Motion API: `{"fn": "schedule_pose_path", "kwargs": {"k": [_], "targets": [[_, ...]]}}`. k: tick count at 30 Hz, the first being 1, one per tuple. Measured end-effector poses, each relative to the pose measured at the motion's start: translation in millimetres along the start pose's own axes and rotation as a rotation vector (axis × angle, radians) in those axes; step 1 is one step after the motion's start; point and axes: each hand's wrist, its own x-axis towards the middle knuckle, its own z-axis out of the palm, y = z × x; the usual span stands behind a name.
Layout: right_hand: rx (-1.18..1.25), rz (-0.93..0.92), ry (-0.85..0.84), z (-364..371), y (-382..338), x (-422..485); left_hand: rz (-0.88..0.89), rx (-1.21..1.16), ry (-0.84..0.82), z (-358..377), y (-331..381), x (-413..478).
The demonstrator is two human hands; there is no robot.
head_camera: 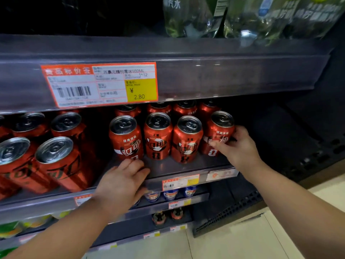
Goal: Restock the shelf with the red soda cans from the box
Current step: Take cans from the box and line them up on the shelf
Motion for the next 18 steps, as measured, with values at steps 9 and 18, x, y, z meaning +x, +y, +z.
{"fn": "schedule_pose_path", "kwargs": {"k": [9, 18], "targets": [[0.128, -0.058, 0.067, 12.1, 29.8, -1.5, -0.162, -0.037, 0.139, 13.1, 16.2, -4.9], [0.061, -0.159, 0.029, 17.0, 45.1, 3.0, -0.244, 0.022, 0.368, 27.7, 25.0, -5.3]]}}
